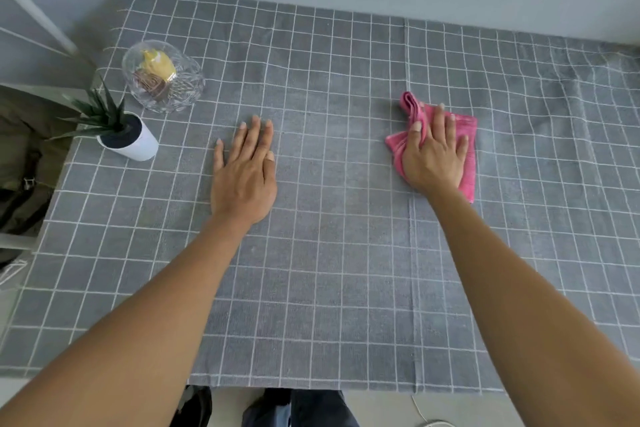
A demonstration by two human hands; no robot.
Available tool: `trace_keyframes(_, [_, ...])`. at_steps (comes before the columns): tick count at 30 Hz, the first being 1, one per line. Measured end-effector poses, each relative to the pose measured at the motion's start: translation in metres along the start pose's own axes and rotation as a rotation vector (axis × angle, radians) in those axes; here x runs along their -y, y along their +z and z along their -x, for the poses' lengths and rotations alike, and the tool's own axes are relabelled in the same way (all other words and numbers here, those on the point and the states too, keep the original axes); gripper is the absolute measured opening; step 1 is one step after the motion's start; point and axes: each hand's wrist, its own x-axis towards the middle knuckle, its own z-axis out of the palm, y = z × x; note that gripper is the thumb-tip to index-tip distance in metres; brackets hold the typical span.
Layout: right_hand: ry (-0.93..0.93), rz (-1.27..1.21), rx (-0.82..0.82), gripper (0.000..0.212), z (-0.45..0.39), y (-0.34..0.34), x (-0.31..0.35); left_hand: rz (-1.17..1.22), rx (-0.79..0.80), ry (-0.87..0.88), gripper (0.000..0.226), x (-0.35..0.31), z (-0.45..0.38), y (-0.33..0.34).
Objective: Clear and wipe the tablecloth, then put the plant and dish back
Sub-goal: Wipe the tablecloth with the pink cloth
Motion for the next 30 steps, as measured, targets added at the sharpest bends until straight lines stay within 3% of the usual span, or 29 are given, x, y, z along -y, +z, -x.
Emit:
trace_keyframes(6, [0.054, -0.048, -0.036, 0.054, 0.026, 0.016, 0.035, 0.019, -0.008, -0.002, 0.052, -0.002, -0.001, 0.001])
trace_keyframes(12, [-0.337, 0.036, 0.039, 0.055, 0.099, 0.046, 0.086, 0.031, -0.017, 0.004, 0.052, -0.004, -0.001, 0.0])
trace_keyframes(15, [-0.402, 0.047, 0.07, 0.053, 0.102, 0.043, 0.083, 0.025, -0.013, 0.012, 0.051, -0.003, -0.001, -0.001])
trace_keyframes(19, [-0.282, 0.129, 0.087, 0.082, 0.059, 0.02, 0.046, 0.009, -0.007, 0.023, 0.051, -0.001, 0.0, 0.0])
trace_keyframes(23, [-0.08, 0.034, 0.039, 0.059, 0.026, 0.012, 0.019, 0.009, -0.008, 0.011, 0.051, -0.001, -0.001, 0.0])
trace_keyframes(25, [-0.026, -0.003, 0.03, 0.058, 0.03, 0.015, 0.025, 0.003, -0.008, 0.009, 0.052, -0.001, -0.001, 0.001])
trace_keyframes(30, [-0.228, 0.045, 0.046, 0.061, 0.086, 0.035, 0.068, 0.002, -0.016, 0.002, 0.052, -0.004, -0.002, 0.0])
